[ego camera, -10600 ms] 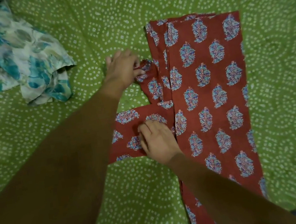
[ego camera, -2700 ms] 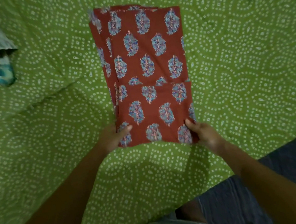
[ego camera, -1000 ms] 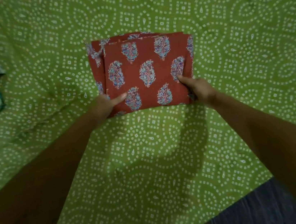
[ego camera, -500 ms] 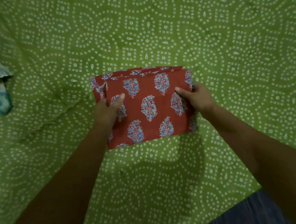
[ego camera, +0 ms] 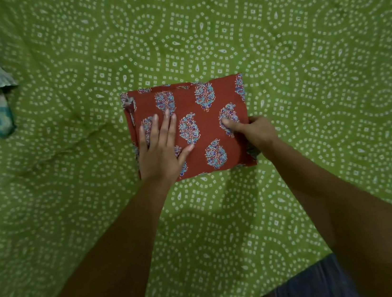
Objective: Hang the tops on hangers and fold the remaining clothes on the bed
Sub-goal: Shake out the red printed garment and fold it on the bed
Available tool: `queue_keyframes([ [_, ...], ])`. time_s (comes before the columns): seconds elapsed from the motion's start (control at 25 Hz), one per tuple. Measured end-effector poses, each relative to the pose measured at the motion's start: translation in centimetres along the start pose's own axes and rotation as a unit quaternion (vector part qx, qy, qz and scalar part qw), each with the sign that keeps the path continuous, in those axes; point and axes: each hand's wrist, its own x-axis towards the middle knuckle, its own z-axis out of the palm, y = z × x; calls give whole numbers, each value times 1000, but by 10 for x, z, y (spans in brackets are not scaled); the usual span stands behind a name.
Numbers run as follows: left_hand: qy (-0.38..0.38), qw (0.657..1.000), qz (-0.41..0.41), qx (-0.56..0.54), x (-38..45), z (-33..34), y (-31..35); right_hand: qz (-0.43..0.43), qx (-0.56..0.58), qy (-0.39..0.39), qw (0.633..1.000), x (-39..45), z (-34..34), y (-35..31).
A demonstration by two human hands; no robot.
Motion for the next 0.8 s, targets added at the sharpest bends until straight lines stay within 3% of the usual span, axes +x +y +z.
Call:
queue_keyframes([
  [0.08, -30, 999, -6, 12, -2, 6, -4, 37, 79, -127, 988, 1, -7, -15],
  [0.16, -33, 999, -6, -3, -2, -6, -5, 64, 99, -189, 975, -6, -7, -38],
  [0.32, 2, 978, -134, -159, -34, -62, -6, 27, 110, -211, 971, -68, 6, -98],
  [0.44, 6, 923, -247, -296, -74, -116, -8, -17, 105, -220, 970, -144, 26, -147],
  [0.52, -57, 856, -308, -412, -94, -155, -11, -45, 80, -206, 974, -200, 35, -182],
  [0.6, -187, 740, -354, -541, -118, -198, -15, -81, 72, -191, 975, -264, 35, -216],
  [0.68, -295, 629, -330, -639, -149, -242, -13, -120, 100, -186, 970, -333, 20, -248],
  [0.8, -327, 488, -236, -774, -172, -316, 11, -201, 200, -178, 942, -443, -25, -283],
])
